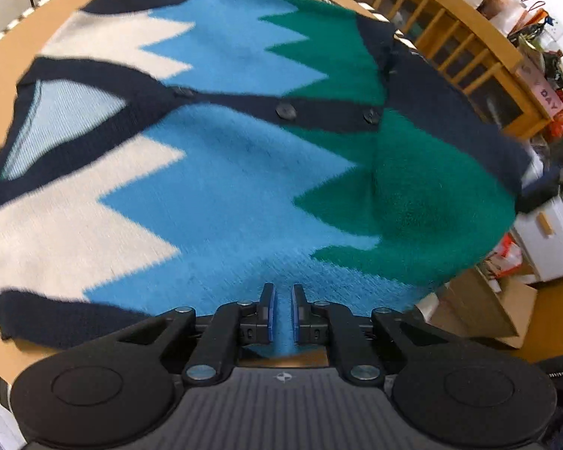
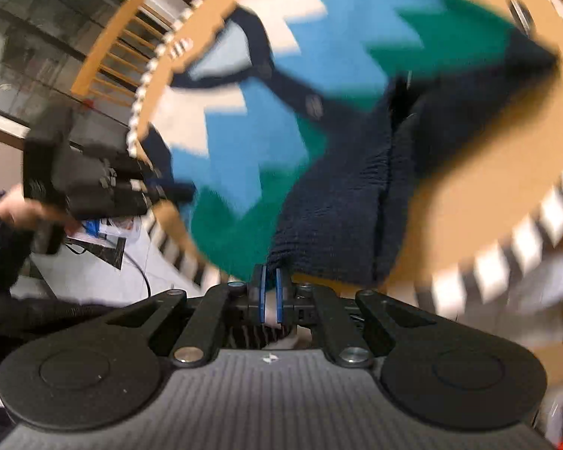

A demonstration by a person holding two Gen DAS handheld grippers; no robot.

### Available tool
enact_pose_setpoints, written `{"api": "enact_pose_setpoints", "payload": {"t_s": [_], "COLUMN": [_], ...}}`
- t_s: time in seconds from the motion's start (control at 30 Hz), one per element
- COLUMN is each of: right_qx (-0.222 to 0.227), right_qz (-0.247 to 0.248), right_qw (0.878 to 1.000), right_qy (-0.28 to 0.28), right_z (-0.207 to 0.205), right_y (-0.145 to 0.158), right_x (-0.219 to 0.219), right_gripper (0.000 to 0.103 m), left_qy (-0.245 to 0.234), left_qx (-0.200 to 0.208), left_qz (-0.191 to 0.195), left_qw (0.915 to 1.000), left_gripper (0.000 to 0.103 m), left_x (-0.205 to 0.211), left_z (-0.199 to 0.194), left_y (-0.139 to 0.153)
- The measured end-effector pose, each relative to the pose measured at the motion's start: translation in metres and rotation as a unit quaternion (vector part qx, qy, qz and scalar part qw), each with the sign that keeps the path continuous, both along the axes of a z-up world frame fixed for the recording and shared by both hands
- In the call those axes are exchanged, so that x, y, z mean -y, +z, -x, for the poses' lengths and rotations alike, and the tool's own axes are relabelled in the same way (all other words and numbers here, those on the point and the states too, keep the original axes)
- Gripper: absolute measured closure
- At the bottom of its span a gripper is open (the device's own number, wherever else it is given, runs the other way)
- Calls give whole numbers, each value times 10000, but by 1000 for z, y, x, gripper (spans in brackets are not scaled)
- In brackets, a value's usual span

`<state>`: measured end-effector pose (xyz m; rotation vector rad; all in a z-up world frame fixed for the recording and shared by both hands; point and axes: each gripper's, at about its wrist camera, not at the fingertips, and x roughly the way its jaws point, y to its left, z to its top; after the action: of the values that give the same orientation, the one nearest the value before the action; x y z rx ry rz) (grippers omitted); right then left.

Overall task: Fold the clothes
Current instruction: 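Open both grippers and release the cardigan onto the table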

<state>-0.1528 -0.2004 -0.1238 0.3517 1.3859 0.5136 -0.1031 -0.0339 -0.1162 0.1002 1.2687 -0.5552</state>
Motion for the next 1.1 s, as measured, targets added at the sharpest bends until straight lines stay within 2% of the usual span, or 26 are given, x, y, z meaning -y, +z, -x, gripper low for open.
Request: {"api": "enact_pose_setpoints", "payload": {"t_s": [0.13,0.2,0.27,0.3,0.37,0.4,0.47,0.53,0.63,0.77,0.9,1.1], "right_qx": [-447,-407,-40,319,997,1249,1286,1237,1080,763,994,1065], "right_qz": [106,356,823,1111,1461,1569,1545,1473,1720,1649,1912,1756], "right_qw": [9983,9978,9958,9925,9829,9780,9767,9770,9763,9824,9765,9786], "right_qy": [-350,-380,-397,-399,-518,-571,-756,-916,-752,-442,-63,143], "right_z": [26,26,17,7,-15,-31,-66,-100,-134,-153,-161,-194], "right_y": [-8,7,31,43,52,48,27,3,-35,-69,-71,-71], "right_x": [6,8,11,11,9,5,-8,-20,-48,-76,-98,-123], "right_gripper": [93,90,86,81,51,52,71,76,77,76,75,75], "left_qy": [-104,-130,-73,-15,103,194,450,788,1131,1268,1275,1507], "left_qx": [-102,-31,268,494,949,1191,1444,1289,1175,1061,1130,1269], "left_qz": [251,305,225,96,-172,-376,-615,-445,-422,-307,-558,-961], "left_qw": [9996,9994,9994,9987,9953,9920,9866,9875,9857,9858,9838,9757], "left_gripper": [94,90,85,85,85,86,88,89,91,93,96,95], "left_x": [-15,-24,-36,-39,-44,-45,-44,-45,-44,-62,-75,-112], "left_z": [1,-4,-18,-29,-52,-66,-92,-110,-125,-133,-144,-166], "left_y": [14,27,43,43,44,36,14,-7,-28,-35,-37,-35]}}
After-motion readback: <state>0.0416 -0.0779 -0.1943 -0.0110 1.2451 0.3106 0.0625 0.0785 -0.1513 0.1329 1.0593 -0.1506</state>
